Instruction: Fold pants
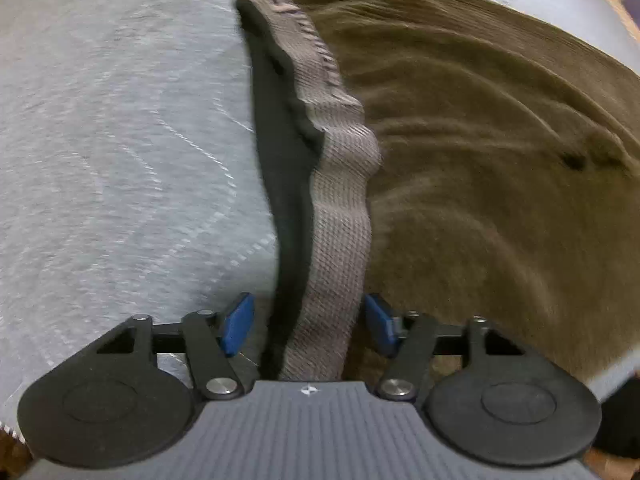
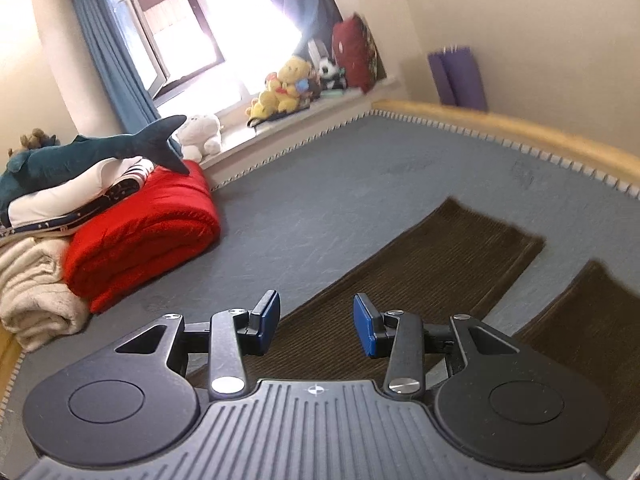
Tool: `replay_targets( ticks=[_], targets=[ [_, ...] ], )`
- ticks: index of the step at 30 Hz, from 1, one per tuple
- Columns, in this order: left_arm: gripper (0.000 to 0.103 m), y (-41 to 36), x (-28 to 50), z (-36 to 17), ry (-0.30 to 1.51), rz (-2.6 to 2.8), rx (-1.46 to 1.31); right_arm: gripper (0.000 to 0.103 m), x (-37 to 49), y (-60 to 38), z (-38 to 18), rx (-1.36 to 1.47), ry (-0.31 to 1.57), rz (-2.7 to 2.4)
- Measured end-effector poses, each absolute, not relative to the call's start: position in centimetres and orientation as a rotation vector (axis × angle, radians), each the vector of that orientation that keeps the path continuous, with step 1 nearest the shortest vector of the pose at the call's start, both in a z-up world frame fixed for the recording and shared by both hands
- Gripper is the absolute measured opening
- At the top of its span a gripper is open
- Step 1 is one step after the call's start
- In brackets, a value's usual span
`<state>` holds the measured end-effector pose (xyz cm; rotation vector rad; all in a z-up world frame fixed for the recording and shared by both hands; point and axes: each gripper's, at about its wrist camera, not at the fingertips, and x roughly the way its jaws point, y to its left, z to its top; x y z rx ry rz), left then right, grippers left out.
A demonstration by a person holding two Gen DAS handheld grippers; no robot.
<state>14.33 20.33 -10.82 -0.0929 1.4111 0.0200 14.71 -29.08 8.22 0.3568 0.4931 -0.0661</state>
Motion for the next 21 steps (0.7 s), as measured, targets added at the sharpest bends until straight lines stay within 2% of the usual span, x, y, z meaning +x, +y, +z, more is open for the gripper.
replay_targets(
  ticks=[1,2,3,4,5,6,13,16,21],
  targets=[
    [0.055,20.1,13.6,-10.7,1.403,-0.017,-0.068,0.043,14.1,-29.5,8.5,0.336,0.483,-0.069],
    [0.046,19.7,13.1,-10.5,1.385,-0.050,-0.022,0.043,13.5,-30.0,8.7,0.321,0.475,-0.068],
    [0.025,19.3,12.6,-10.2,1.369,-0.088,0.037,0.043,13.0,-30.4,8.9,0.305,0.468,-0.067],
    [0.023,19.0,12.2,-10.0,1.355,-0.107,0.100,0.043,12.4,-30.9,9.0,0.288,0.466,-0.070],
    [0.012,19.0,11.8,-9.7,1.341,-0.122,0.122,0.043,11.8,-31.4,9.0,0.274,0.469,-0.077],
    [0.009,19.1,11.5,-9.4,1.334,-0.123,0.139,0.043,11.3,-31.8,8.9,0.267,0.471,-0.086],
    [0.007,17.2,8.7,-9.6,1.319,-0.105,0.451,0.043,8.8,-34.4,7.2,0.312,0.527,-0.172],
    [0.008,17.2,8.9,-8.5,1.301,-0.086,0.406,0.043,8.4,-34.6,6.6,0.292,0.552,-0.198],
    [0.014,17.3,8.3,-4.3,1.134,-0.151,0.305,0.043,8.5,-35.1,5.2,0.289,0.623,-0.201]
  ],
)
